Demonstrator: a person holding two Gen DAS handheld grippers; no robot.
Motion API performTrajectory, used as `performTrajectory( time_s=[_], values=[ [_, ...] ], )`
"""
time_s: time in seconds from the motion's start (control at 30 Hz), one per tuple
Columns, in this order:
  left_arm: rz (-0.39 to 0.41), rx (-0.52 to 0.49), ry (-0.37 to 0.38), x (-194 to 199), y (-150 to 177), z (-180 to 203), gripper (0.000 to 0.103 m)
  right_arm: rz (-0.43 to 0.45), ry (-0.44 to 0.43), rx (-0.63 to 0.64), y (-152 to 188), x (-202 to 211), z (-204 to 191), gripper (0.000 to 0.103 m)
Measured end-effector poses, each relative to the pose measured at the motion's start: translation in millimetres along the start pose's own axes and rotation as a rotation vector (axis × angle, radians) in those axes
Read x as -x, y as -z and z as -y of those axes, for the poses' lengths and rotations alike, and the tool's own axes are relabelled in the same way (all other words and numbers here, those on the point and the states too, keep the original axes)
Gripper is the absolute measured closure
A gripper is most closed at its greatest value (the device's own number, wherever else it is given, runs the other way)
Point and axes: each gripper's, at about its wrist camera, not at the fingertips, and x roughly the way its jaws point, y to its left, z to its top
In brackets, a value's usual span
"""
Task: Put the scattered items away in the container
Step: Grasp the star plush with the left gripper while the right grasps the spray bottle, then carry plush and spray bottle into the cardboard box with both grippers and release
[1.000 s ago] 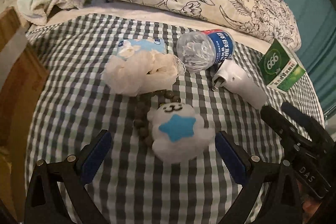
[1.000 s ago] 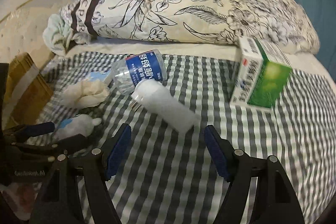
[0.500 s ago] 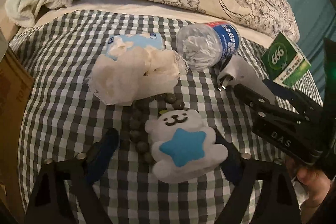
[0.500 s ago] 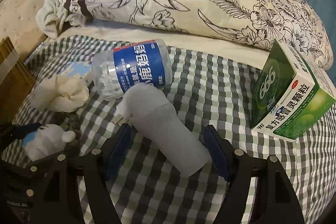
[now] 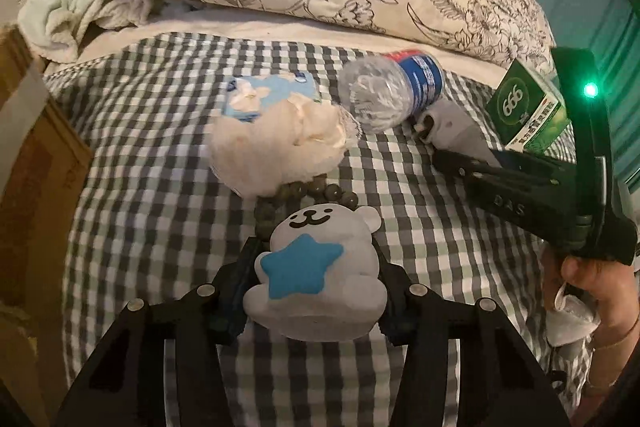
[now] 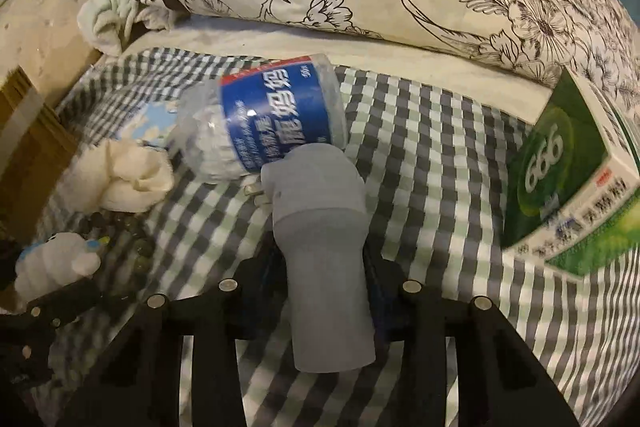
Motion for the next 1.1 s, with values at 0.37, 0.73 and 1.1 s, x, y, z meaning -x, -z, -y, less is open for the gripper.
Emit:
performTrajectory(
  time_s=[0.37, 0.73, 1.1],
  values=[
    [0.078, 0.032, 0.004, 57, 9, -25, 0.051, 0.137, -0.082, -0.127, 45, 93, -27, 0.064],
    [0.175, 0.028, 0.034, 127, 22, -29, 0.051, 0.223, -0.139, -0.126, 56, 158, -63, 0.064],
    [0.227, 0.032, 0.126, 190, 24, -32, 0.051, 0.268, -0.185, -0.088, 61, 198, -99, 0.064]
  ],
)
